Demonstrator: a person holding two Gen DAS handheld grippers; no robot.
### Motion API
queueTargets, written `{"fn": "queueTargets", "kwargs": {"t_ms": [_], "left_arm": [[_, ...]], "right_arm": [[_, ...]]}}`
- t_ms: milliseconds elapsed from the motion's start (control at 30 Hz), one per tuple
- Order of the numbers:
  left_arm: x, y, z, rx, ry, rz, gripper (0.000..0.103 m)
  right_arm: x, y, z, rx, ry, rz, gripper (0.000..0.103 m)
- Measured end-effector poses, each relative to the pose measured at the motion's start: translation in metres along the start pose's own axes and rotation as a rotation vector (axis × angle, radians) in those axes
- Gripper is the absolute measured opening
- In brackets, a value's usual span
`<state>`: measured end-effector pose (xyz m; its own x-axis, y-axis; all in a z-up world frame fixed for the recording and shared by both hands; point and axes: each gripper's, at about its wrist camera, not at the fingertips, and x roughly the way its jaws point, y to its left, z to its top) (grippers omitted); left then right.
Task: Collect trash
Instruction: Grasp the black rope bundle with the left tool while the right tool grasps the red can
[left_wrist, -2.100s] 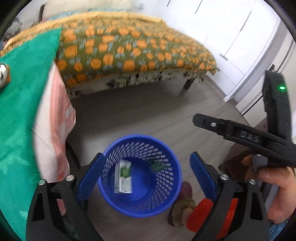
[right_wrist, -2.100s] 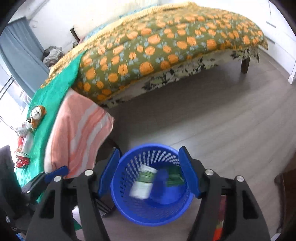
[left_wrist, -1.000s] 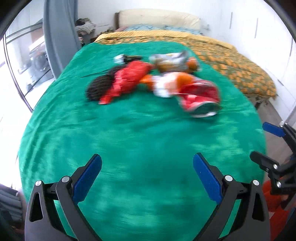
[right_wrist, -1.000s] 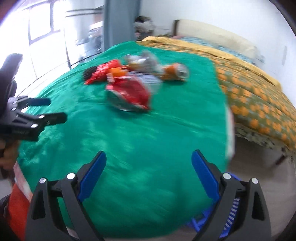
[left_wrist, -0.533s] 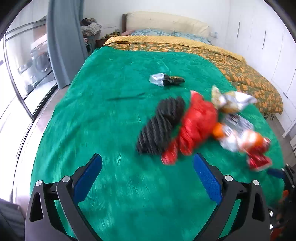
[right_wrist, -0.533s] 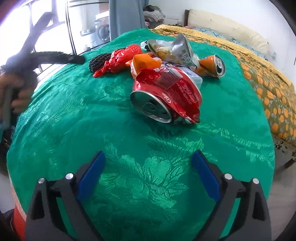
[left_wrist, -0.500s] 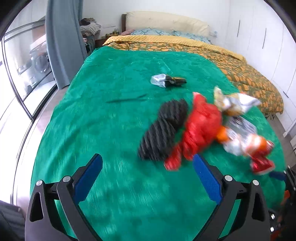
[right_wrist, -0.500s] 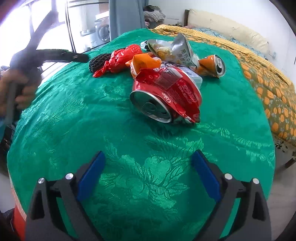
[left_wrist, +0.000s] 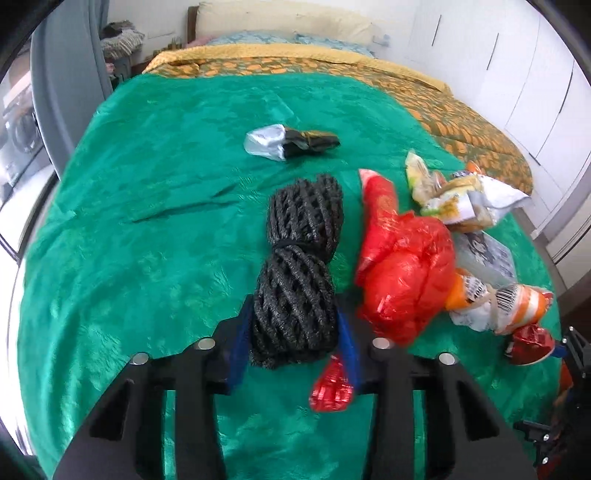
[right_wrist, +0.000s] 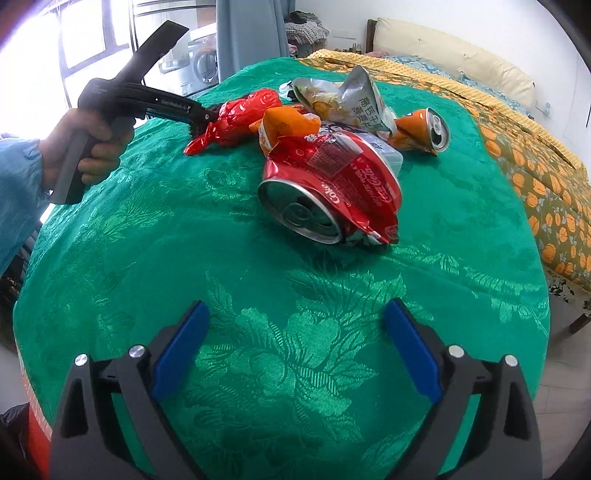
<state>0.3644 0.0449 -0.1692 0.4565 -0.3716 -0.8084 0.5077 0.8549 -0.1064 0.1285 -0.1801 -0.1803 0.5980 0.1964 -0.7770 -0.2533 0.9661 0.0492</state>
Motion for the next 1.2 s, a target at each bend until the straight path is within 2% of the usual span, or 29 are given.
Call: {"fn": "queueTargets", "kwargs": {"t_ms": [167, 300, 433, 500, 533, 567, 600, 633, 667, 733, 900, 967, 1033, 1100, 1200], "left_arm": [[-0.019, 0.007, -0.020, -0.121, -0.010, 0.028, 0.038], [-0.057, 0.005, -0.066, -0.208, -0.006, 0.037, 0.038], [-0.092, -0.010, -0.111, -0.215, -0.015, 0.053, 0.040], [-0.102, -0.018, -0.128, -0.225, -0.026, 0.057, 0.044], [-0.103, -0.021, -0.131, -0.224, -0.029, 0.065, 0.054], [-0.104, -0.024, -0.134, -0.223, -0.034, 0.072, 0.066], [-0.103, -0.028, -0.137, -0.228, -0.045, 0.080, 0.071], [-0.103, -0.029, -0.137, -0.229, -0.053, 0.085, 0.081], [-0.101, -0.031, -0.137, -0.225, -0.064, 0.092, 0.087], [-0.096, -0.035, -0.136, -0.196, -0.090, 0.139, 0.092], [-0.076, -0.038, -0.132, -0.158, -0.039, 0.162, 0.092], [-0.079, -0.038, -0.131, -0.136, -0.036, 0.153, 0.092], [-0.085, -0.036, -0.128, -0.111, -0.040, 0.135, 0.092], [-0.089, -0.033, -0.124, -0.092, -0.050, 0.112, 0.092], [-0.086, -0.029, -0.117, -0.058, -0.027, 0.094, 0.092]], "right_arm": [[0.000, 0.000, 0.000, 0.000, 0.000, 0.000, 0.093], [0.001, -0.002, 0.001, 0.003, 0.000, 0.003, 0.093], [0.001, -0.001, 0.001, 0.002, 0.000, 0.001, 0.093], [0.002, -0.001, 0.001, 0.001, 0.000, 0.000, 0.093], [0.002, -0.001, 0.001, 0.001, 0.000, -0.001, 0.093], [0.002, -0.001, 0.001, 0.002, 0.000, -0.002, 0.093], [0.002, -0.001, 0.001, 0.003, -0.001, -0.004, 0.093], [0.002, -0.001, 0.000, 0.003, -0.001, -0.005, 0.093], [0.002, 0.000, 0.000, 0.003, -0.001, -0.005, 0.093], [0.001, 0.000, 0.000, 0.005, 0.000, -0.003, 0.093], [-0.001, -0.002, -0.002, 0.018, -0.004, 0.008, 0.093], [-0.005, -0.006, -0.002, 0.015, 0.006, 0.031, 0.093], [-0.014, -0.015, 0.001, 0.000, -0.019, 0.044, 0.094], [-0.024, -0.026, 0.011, -0.057, -0.061, 0.023, 0.095], [-0.019, -0.038, 0.035, -0.148, -0.028, 0.042, 0.096]]}}
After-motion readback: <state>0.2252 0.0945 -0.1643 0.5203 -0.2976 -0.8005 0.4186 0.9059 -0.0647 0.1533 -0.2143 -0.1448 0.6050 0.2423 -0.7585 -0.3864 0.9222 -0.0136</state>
